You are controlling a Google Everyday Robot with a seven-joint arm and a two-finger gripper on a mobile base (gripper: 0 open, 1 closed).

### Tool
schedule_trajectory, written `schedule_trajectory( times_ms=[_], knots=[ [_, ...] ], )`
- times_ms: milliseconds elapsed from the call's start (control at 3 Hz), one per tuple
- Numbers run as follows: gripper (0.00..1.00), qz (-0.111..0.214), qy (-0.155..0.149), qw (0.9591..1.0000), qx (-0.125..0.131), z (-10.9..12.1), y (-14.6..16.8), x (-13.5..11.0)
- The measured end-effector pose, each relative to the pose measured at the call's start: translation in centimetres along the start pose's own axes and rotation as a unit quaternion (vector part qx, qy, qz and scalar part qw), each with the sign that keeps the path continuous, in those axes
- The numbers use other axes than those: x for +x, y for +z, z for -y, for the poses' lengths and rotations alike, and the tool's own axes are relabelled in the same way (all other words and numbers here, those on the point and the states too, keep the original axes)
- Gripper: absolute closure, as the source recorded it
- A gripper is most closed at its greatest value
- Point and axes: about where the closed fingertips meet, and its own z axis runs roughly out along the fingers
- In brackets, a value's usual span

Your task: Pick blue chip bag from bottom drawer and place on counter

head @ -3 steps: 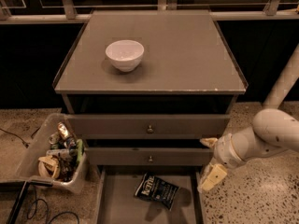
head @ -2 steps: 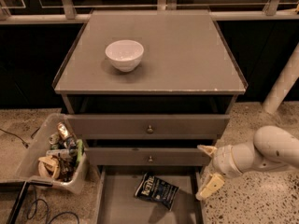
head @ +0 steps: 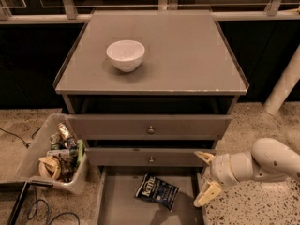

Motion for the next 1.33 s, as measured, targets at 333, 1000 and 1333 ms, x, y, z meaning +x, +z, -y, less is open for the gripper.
schedule_trajectory(
  times_ms=[333,1000,1333],
  knots=[
    [0.00,-0.022,0.006,0.9997,0.006,0.4,1.0,0.5],
    [0.00,-0.042,0.026,0.9984,0.027,3.3,5.8,5.3],
    [0.00,-0.034,0.030,0.9980,0.043,4.2,8.8,8.5]
  ],
)
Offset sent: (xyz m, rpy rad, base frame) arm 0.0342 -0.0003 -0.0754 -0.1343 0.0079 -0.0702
